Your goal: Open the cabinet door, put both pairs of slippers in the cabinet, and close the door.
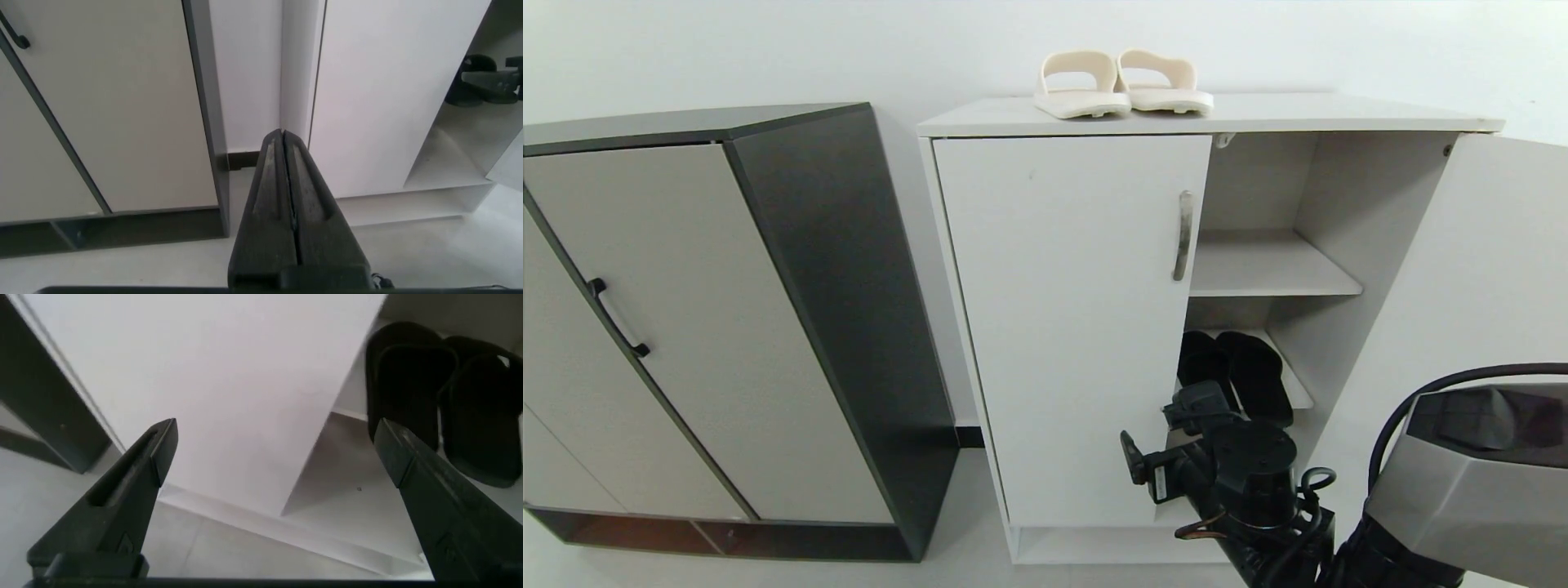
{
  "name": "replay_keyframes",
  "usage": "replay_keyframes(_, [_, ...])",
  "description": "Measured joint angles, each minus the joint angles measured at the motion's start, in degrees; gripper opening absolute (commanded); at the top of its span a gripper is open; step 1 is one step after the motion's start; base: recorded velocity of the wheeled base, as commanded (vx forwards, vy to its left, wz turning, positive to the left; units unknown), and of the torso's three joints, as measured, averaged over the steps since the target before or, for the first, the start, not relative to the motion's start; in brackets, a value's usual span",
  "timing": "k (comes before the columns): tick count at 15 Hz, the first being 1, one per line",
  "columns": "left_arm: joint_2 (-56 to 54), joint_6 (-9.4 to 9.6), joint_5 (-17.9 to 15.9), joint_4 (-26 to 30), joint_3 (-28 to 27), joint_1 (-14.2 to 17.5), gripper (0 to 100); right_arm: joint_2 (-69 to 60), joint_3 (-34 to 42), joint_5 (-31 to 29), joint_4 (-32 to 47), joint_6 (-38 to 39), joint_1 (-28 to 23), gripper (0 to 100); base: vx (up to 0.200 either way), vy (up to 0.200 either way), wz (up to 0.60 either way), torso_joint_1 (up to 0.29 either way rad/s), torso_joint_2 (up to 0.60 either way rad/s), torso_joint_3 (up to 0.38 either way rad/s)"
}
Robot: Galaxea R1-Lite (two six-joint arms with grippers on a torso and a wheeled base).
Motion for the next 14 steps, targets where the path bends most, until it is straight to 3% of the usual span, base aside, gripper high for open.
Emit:
replay_keyframes(4, [0.0,0.09,0.0,0.1,0.0,0.0,0,0.1,0.3,0.2,-0.3,-0.9,0.2,100,0.0,0.0,0.0,0.019,-0.21,-0.315])
replay_keyframes(14, [0.0,0.09,0.0,0.0,0.0,0.1,0,0.3,0.3,0.2,-0.2,-0.9,0.1,100,0.0,0.0,0.0,0.107,-0.5,-0.346])
